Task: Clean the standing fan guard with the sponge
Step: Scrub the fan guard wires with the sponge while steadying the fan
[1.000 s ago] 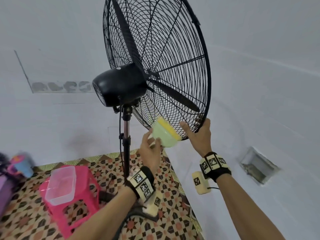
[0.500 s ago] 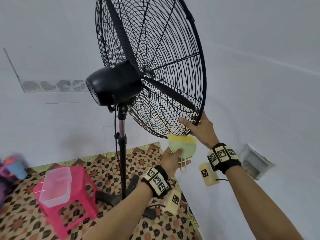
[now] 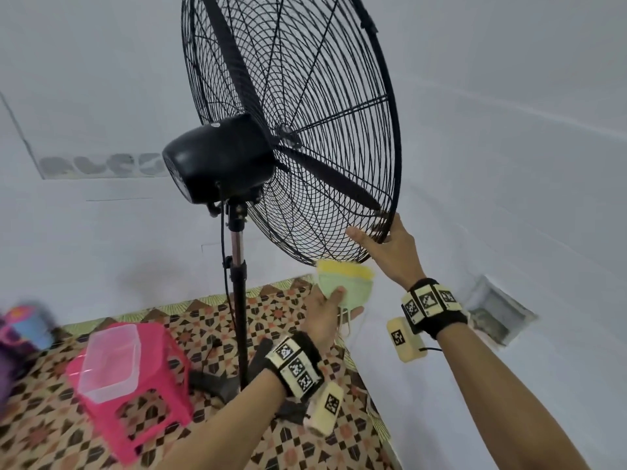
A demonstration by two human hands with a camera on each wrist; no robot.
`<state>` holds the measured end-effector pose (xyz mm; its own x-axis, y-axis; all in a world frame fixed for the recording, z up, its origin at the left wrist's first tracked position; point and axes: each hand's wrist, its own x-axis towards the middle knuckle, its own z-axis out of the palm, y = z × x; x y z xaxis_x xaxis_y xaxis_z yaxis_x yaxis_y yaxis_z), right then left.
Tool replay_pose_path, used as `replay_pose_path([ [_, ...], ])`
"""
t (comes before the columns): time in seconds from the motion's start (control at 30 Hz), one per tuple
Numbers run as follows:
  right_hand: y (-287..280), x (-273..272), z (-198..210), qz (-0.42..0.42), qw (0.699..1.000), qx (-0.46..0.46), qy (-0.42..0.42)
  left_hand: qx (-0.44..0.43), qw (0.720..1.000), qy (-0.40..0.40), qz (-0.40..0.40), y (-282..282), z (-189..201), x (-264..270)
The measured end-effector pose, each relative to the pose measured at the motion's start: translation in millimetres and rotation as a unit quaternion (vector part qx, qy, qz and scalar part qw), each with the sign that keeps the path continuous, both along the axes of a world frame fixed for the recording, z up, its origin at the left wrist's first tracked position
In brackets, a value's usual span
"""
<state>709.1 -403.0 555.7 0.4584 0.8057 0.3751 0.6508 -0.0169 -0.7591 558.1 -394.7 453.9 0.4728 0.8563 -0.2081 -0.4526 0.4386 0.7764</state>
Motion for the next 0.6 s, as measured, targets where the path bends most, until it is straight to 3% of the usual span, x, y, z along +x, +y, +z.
replay_pose_path([
  [0.2,1.5,3.9,-0.7,-0.011,1.0,0.004,0.008,-0.07,0.996,-0.035,0.049,18.3,10.8,-25.3],
  [0.27,2.6,2.4,-3.9,-0.018,1.0,0.016,0.007,-0.066,0.996,-0.008,0.064,22.6,1.7,-34.8],
  [0.43,5.3,-0.3,-9.4,-0.026,0.999,0.026,-0.005,0.004,1.0,0.02,-0.021,10.9,8.8,-12.8],
  [0.6,4.7,6.3,-7.7,-0.02,1.0,0.017,-0.008,-0.04,0.996,0.018,0.074,13.6,20.7,-16.0],
])
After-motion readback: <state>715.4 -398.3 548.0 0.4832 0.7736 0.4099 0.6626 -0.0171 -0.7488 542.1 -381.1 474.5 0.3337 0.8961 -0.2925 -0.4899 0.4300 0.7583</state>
